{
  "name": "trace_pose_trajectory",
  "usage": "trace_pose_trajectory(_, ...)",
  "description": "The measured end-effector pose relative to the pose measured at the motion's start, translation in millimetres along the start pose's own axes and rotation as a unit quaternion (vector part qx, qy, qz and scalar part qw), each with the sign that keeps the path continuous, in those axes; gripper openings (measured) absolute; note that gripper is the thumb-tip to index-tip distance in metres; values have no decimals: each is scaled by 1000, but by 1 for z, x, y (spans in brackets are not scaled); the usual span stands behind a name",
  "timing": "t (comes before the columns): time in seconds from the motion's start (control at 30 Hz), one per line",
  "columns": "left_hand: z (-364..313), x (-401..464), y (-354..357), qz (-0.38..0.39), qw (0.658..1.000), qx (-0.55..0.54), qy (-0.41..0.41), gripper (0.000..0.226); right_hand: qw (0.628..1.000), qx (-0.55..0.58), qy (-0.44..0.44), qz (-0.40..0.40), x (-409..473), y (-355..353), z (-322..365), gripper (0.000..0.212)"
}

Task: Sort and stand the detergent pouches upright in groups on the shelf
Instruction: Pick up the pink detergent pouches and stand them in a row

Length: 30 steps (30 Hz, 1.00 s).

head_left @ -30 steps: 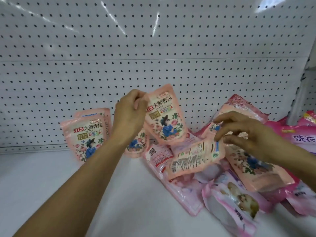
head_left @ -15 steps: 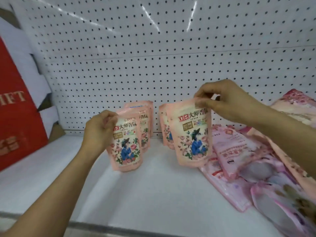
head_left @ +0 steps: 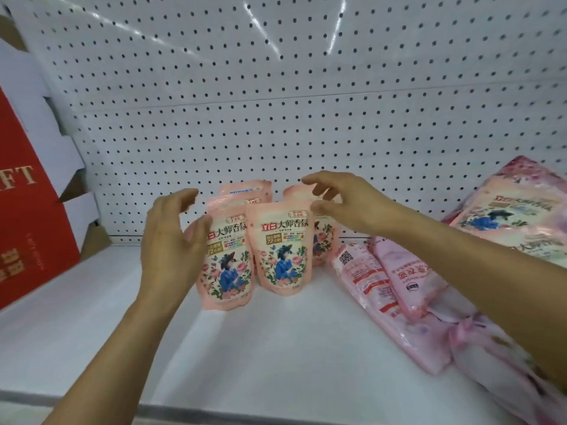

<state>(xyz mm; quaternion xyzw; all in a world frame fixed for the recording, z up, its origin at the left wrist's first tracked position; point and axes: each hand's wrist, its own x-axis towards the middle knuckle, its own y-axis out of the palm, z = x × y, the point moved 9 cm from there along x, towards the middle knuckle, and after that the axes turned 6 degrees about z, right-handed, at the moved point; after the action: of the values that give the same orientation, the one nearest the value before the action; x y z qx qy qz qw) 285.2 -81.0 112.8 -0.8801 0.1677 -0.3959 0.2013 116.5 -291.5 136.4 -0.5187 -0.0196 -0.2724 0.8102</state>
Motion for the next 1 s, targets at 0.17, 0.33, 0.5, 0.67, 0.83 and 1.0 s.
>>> trace_pose_trajectory(0.17, -95, -53, 34, 43, 963, 6, 266, 18, 977, -149, 76, 133, -57, -17, -57, 33)
trace_pose_trajectory(0.33, -149, -132, 152, 327, 824, 46, 459, 31, 909, -197, 182, 319, -123, -14, -104, 54)
trace_pose_trajectory(0.5, -152, -148, 212, 427, 758, 38, 491, 41, 910, -255, 143, 293, -141, -11, -115, 63)
trace_pose_trajectory(0.67, -158, -162, 217, 306, 711, 102, 624, 28, 941, -240, 96, 219, -145, -19, -106, 34)
trace_pose_trajectory(0.83, -160, -165, 217, 228, 730, 109, 635, 14, 942, -278, 81, 170, -136, -26, -97, 28)
trace_pose_trajectory(1.0, -164, -136, 177, 171, 836, 19, 521, 19, 975, -155, 112, 116, -114, -44, -106, 22)
